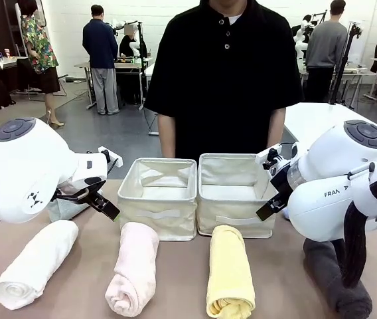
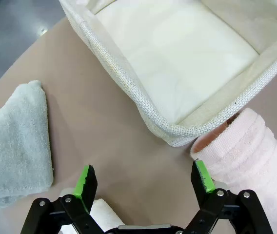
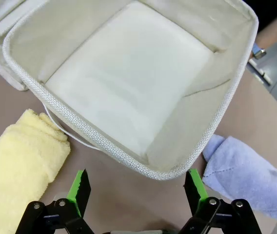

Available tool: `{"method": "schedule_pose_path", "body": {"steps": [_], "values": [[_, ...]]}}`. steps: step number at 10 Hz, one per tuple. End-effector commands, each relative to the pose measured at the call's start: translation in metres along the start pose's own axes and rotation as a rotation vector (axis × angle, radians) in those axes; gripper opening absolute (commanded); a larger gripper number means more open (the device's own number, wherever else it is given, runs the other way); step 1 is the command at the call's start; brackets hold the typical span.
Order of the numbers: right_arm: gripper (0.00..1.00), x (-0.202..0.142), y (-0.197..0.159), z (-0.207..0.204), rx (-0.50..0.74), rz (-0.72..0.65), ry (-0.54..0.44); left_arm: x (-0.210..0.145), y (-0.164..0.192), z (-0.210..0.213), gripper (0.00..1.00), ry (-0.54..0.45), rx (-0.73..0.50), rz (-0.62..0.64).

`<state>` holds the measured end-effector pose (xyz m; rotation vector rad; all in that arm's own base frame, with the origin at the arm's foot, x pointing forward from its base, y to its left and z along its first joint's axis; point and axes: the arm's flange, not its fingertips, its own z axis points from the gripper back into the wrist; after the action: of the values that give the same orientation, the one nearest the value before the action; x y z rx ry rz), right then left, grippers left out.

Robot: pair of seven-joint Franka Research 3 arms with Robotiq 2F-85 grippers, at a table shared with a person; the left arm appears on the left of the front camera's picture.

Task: Sort the towels based on their folding style.
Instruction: Pick up one triangle-folded towel and place it in the left Fabric basket.

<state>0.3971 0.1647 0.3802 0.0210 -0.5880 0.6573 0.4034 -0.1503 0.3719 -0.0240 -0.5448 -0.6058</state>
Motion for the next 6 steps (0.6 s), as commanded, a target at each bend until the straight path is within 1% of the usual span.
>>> {"method": "schedule_pose_path", "body": {"steps": [1, 6], "values": [[1.0, 0.0005, -0.0003, 0.0008, -0.001, 0.0, -0.002, 0.0, 0.0001, 0.0, 1.0, 0.0, 0.0, 0.0], [1.0, 0.0005, -0.0003, 0.0008, -0.001, 0.0, -0.002, 0.0, 0.0001, 0.0, 1.0, 0.0, 0.0, 0.0]]}}
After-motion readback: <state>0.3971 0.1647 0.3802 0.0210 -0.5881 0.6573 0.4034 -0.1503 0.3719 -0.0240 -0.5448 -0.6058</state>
